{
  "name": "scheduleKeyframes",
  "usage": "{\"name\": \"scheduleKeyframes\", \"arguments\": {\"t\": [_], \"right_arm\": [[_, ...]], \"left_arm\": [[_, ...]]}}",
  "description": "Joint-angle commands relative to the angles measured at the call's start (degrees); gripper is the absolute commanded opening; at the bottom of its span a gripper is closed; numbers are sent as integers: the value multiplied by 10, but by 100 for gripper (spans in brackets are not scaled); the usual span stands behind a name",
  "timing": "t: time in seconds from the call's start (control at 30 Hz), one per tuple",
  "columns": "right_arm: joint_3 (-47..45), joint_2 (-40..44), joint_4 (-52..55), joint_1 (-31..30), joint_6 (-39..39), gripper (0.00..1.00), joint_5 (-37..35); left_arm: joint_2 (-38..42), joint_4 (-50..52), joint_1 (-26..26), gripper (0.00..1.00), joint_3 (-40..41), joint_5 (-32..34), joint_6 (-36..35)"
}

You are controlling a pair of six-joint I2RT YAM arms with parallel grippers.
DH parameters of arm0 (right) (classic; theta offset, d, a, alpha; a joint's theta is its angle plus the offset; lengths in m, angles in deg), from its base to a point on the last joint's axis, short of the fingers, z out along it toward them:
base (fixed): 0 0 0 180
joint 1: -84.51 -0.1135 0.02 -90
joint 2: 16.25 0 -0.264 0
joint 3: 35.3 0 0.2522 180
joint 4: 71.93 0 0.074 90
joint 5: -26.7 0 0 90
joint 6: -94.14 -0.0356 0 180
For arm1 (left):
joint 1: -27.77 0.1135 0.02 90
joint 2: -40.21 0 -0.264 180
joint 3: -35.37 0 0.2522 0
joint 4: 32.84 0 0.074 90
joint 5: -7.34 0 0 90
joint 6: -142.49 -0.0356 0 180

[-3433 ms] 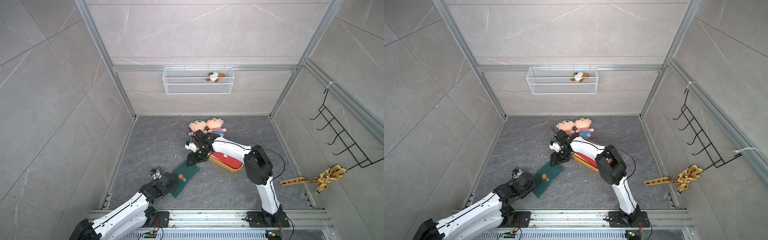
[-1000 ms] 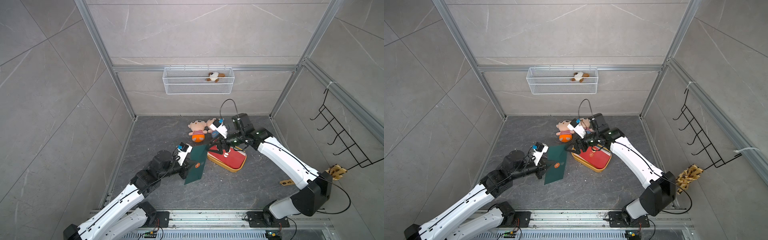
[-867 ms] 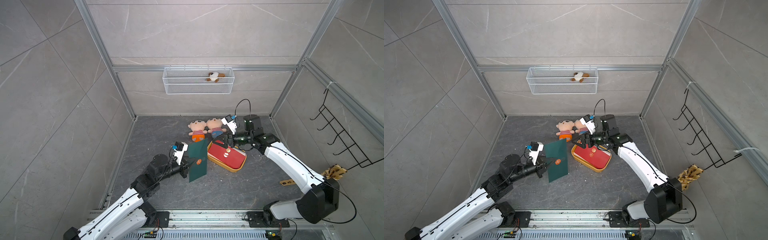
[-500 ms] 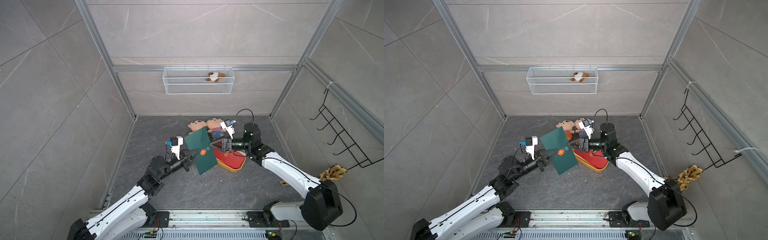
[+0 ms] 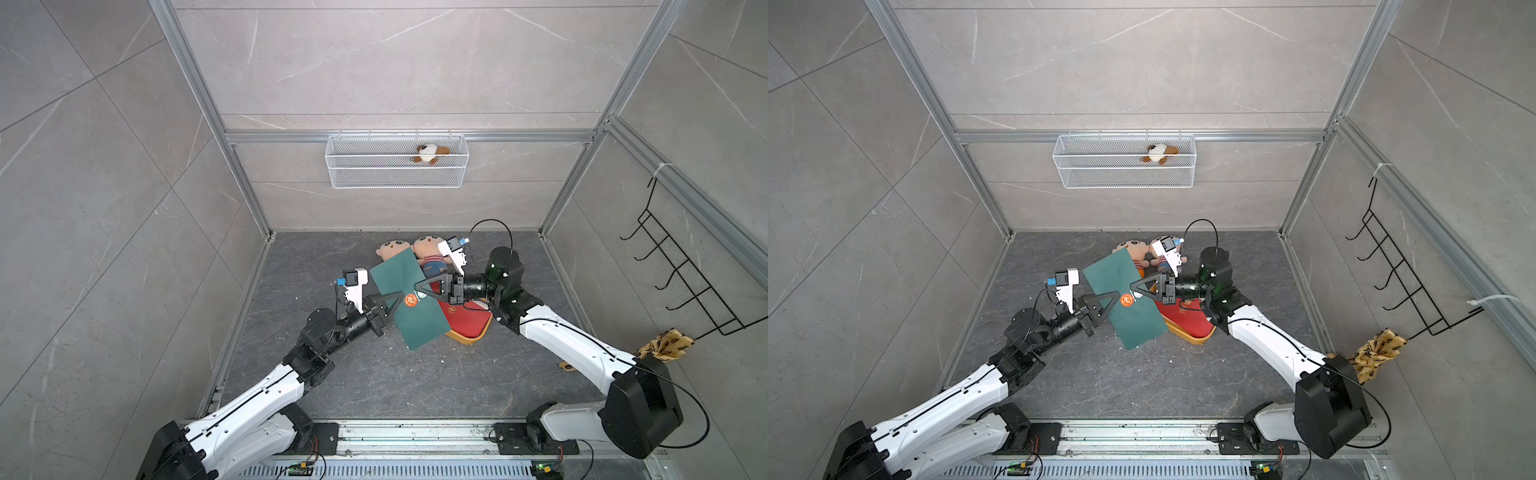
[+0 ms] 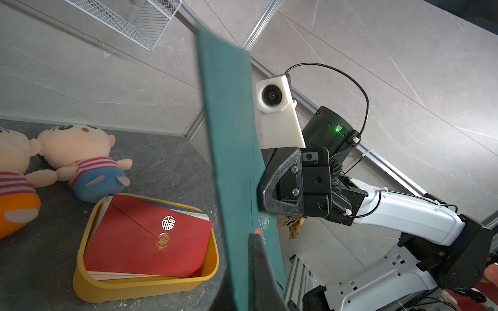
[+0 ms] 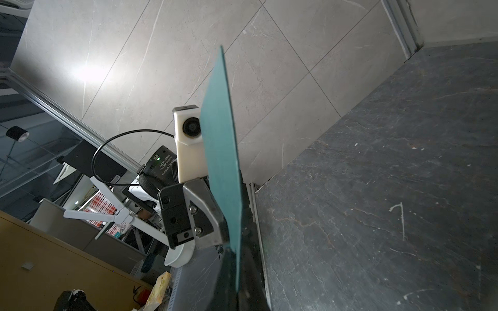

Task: Put the sealed envelopes into the storage box
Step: Pick up the envelope from the center of the board, then place the envelope in the storage box.

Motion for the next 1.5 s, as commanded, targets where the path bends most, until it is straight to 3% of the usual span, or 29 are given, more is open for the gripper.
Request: {"name": "scheduleKeyframes", "arguments": {"t": [0.0,0.07,0.13,0.2,0.3,0.43,0.57,0.8,1.47], "right_arm": [[59,8,199,-5,151,0,-7],[127,5,405,-3,304,0,-76],[203,-20,578,-1,426,0,-180],[253,-52,680,8,491,0,-249],[291,-94,763,19,544,0,-351],[304,-137,804,28,588,0,-438],[322,-165,804,35,612,0,-465],[384,-231,831,40,635,0,-507],[334,-291,756,47,623,0,-452]], "left_arm": [[11,-3,0,29,-18,42,3],[28,80,0,58,-24,94,-7],[51,221,0,74,-32,221,-5],[64,357,1,81,-37,347,9],[80,463,2,81,-26,423,5],[134,474,3,82,17,426,10],[184,472,2,82,44,418,8],[195,496,2,82,50,414,9],[179,463,2,83,62,360,3]]}}
